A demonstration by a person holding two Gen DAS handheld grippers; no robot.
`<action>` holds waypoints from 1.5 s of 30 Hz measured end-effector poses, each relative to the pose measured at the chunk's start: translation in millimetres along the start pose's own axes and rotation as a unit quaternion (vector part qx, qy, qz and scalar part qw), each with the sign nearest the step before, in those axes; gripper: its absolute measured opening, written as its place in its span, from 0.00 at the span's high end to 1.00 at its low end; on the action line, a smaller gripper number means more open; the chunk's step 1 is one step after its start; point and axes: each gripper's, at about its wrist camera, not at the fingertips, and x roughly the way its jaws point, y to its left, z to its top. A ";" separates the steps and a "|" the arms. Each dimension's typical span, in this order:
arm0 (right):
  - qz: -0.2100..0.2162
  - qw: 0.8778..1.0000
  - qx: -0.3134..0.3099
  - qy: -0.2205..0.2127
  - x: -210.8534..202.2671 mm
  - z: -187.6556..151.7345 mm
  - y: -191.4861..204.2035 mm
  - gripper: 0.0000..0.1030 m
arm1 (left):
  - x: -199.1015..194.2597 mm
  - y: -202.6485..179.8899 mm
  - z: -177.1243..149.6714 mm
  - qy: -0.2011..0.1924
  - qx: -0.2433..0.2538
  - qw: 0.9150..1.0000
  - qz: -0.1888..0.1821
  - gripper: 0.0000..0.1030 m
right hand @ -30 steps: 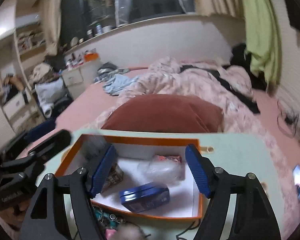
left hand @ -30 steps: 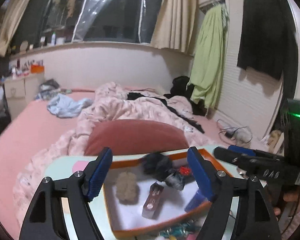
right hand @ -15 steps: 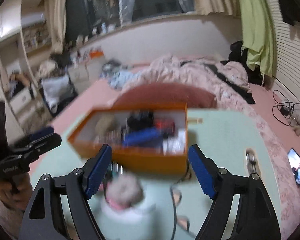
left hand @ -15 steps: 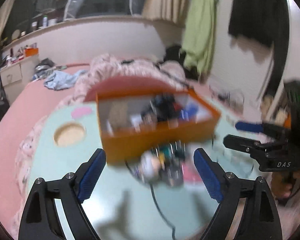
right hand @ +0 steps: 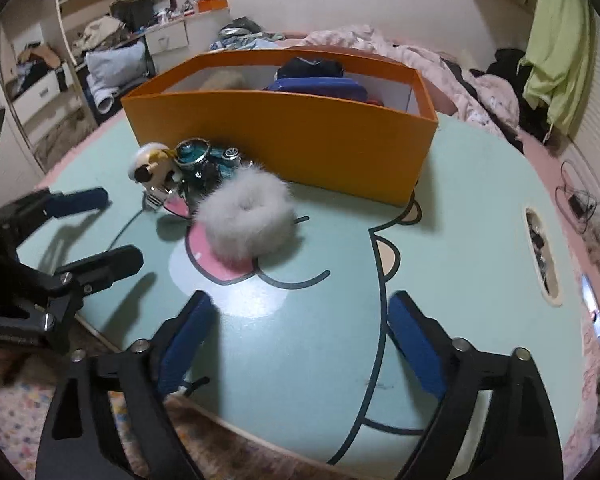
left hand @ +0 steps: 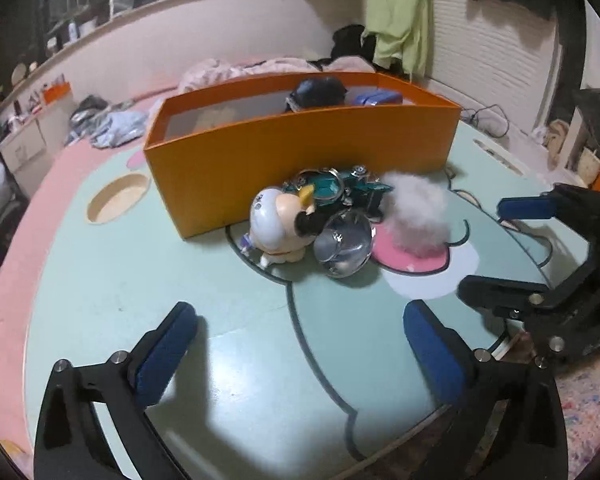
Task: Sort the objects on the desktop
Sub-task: 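Grasp the white fluffy pompom on the table with the right gripper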
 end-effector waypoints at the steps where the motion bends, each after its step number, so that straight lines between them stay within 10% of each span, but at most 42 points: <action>1: -0.001 1.000 -0.001 -0.004 -0.5 0.0 -1.3 0.00 | -1.0 0.0 0.3 0.000 0.000 1.000 -0.001 0.00; 37: 0.026 0.997 -0.022 -0.072 -0.5 32.6 9.0 0.13 | -4.0 -1.2 3.0 -0.002 -0.002 1.000 -0.001 0.00; 42: 0.023 0.999 -0.033 -0.028 21.6 36.5 18.0 0.61 | -6.2 -1.2 5.0 -0.010 -0.012 1.000 -0.003 0.00; 45: 0.018 0.998 -0.036 -0.044 13.9 26.6 19.3 0.63 | -15.7 8.9 5.1 -0.036 -0.044 0.997 -0.042 0.01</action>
